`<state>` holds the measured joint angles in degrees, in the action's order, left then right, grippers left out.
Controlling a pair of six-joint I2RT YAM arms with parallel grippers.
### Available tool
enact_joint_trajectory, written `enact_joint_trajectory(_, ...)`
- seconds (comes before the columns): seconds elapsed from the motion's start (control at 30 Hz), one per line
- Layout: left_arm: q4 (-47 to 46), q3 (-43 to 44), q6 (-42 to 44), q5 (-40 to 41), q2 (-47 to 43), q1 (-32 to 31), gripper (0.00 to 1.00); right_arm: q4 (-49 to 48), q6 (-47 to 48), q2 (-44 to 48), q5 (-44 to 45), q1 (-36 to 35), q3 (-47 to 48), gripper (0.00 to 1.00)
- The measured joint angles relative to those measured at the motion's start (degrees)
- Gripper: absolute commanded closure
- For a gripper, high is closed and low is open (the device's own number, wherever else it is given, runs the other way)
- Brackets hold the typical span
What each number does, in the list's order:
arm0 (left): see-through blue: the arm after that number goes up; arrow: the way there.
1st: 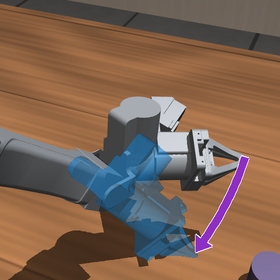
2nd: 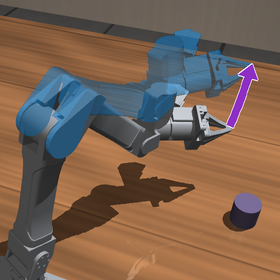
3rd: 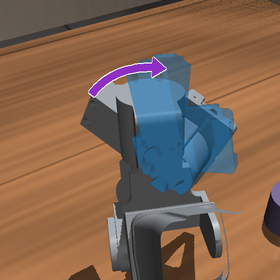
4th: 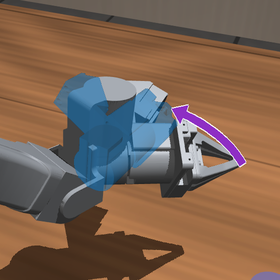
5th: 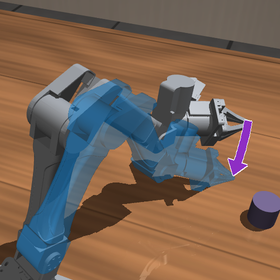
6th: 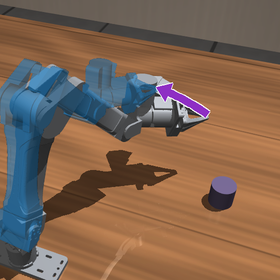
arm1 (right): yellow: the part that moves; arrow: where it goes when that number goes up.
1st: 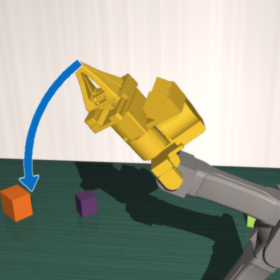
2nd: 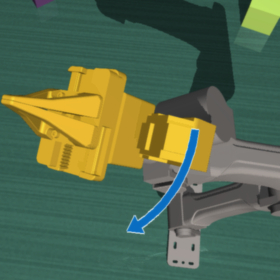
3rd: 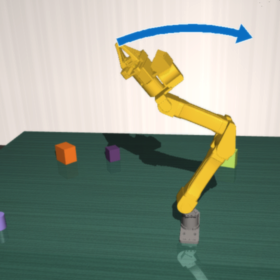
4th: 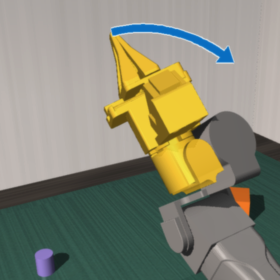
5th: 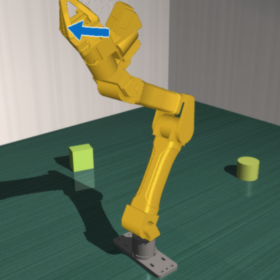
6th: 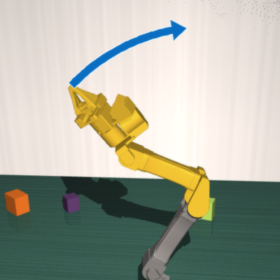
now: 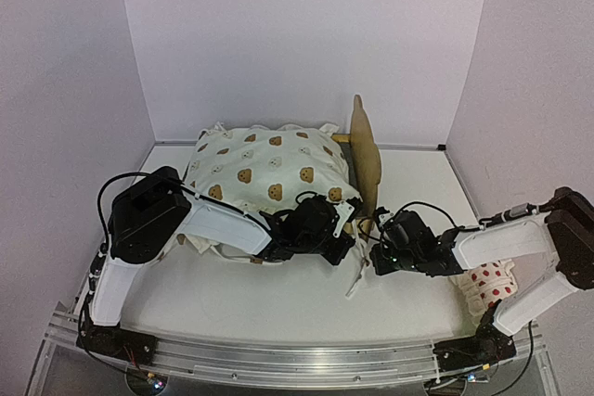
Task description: Set up the pet bed
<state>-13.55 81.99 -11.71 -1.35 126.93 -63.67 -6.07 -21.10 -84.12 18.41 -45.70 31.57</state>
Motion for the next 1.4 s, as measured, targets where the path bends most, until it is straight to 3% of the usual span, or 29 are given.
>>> enact_joint_trajectory(0.5, -5.14, -2.24, 1.58, -5.53, 0.0, 0.89, 1.0, -10.38, -2.7, 1.8, -2.58, 0.45, -4.61, 0.75)
enact_joint_trajectory(0.8, -8.1, -2.31, 4.09, -10.63, 0.0, 1.41, 1.0, -14.38, -2.1, 2.22, -1.36, 0.45, -7.24, 0.67)
enact_joint_trajectory(1.23, -8.61, -2.31, 6.49, -12.72, 0.0, 1.5, 1.0, -23.47, 0.11, 0.31, -0.21, 0.45, -10.14, 0.65)
enact_joint_trajectory(1.4, -8.6, -2.28, 7.06, -13.06, 0.0, 1.5, 1.0, -26.78, 1.2, -2.1, -0.12, 0.45, -10.1, 0.68)
